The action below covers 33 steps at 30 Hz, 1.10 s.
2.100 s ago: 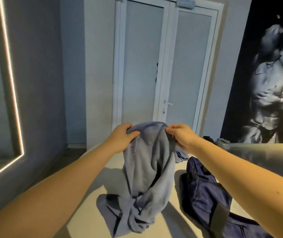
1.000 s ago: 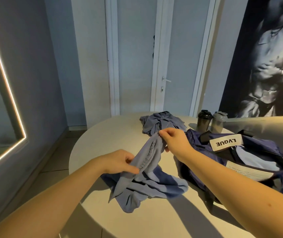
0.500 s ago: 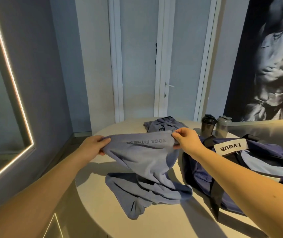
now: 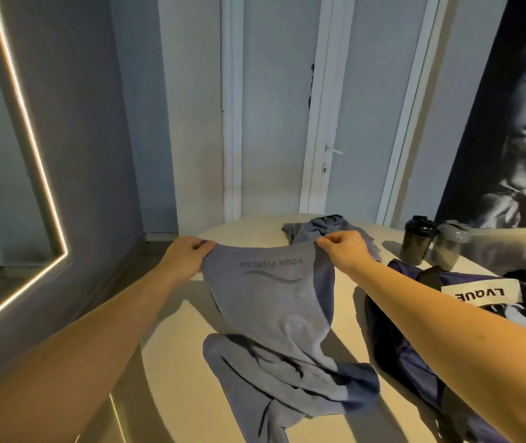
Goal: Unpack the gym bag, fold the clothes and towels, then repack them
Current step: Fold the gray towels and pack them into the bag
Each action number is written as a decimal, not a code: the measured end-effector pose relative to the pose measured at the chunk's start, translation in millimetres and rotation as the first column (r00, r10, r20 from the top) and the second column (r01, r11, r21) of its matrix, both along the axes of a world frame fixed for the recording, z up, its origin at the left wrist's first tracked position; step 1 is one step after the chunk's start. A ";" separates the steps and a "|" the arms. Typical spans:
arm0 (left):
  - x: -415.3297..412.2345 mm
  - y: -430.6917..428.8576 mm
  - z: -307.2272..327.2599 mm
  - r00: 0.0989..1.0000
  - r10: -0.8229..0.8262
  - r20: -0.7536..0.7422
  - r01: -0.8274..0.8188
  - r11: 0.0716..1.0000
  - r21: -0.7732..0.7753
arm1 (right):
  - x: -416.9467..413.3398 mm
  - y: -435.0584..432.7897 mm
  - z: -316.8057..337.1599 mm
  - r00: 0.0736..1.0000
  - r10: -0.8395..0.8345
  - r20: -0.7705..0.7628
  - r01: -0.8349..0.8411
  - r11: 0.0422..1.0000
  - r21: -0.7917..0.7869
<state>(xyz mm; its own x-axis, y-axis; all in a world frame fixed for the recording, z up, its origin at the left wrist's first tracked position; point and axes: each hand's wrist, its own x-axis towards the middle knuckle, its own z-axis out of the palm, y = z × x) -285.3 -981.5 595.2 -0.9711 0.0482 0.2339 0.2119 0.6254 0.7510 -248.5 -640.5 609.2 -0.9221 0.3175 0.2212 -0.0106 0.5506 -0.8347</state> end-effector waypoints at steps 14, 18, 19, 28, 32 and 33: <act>-150.2 40.6 -112.2 0.972 0.076 0.221 -0.130 0.963 0.238 | -136.6 -28.3 -89.8 0.973 0.148 0.179 -0.171 0.978 0.121; -113.2 50.1 -129.8 0.973 -0.062 0.224 0.047 0.997 0.069 | -120.2 -33.1 -108.2 0.961 0.164 0.225 -0.192 0.976 0.108; -99.0 52.1 -127.1 0.976 -0.068 0.206 0.071 0.997 -0.008 | -113.4 -35.8 -110.0 0.960 0.151 0.235 -0.178 0.979 0.096; 59.7 37.9 -138.2 0.969 -0.225 0.097 0.244 0.920 -0.308 | 76.2 -74.7 -110.1 0.987 0.144 0.075 -0.149 0.987 0.067; 120.9 25.2 -150.3 0.977 -0.206 0.048 0.210 0.908 -0.361 | 175.7 -89.8 -126.0 0.983 0.180 0.025 -0.182 0.976 0.116; 130.7 23.5 -152.0 0.981 -0.192 0.040 0.194 0.912 -0.361 | 192.7 -91.7 -132.2 0.985 0.170 -0.012 -0.167 0.976 0.141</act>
